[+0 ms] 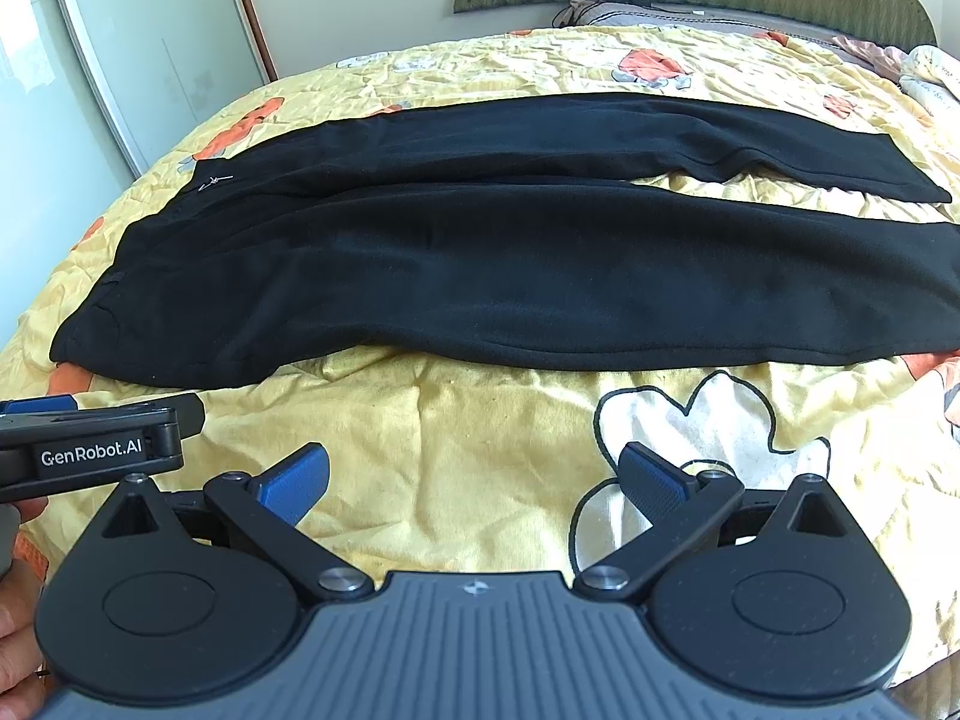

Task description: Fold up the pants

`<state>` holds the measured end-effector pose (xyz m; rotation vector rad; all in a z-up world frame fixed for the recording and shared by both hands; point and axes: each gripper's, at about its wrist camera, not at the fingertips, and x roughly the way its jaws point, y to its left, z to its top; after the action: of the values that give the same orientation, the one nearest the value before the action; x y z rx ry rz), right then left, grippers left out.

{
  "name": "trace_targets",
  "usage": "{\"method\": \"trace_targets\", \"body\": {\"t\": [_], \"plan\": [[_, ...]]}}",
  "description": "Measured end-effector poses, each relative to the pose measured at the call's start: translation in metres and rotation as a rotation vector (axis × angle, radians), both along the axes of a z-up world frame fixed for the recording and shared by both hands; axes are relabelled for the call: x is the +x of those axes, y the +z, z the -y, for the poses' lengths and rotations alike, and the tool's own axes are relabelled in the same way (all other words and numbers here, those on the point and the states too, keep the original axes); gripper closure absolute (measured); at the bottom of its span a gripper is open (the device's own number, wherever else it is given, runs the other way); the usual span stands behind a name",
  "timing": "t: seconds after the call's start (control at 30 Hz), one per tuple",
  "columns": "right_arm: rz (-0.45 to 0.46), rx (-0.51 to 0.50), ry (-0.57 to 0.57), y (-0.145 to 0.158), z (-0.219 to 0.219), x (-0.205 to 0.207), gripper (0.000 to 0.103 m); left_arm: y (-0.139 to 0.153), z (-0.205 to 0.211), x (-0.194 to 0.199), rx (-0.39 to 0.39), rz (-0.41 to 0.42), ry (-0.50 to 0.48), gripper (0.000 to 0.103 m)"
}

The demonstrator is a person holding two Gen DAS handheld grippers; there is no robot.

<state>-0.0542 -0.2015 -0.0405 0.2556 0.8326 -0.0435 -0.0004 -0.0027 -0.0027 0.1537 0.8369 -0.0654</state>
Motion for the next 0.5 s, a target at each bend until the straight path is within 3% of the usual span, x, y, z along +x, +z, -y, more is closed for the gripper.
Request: {"method": "trace_targets", "body": {"t": [0.5], "plan": [[-0.004,0.007,0.009,-0.0009,-0.0012,0.0007,0.000,-0.0030,-0.0011,0.0010,-0.015,-0.015,0.005,0.003]]}}
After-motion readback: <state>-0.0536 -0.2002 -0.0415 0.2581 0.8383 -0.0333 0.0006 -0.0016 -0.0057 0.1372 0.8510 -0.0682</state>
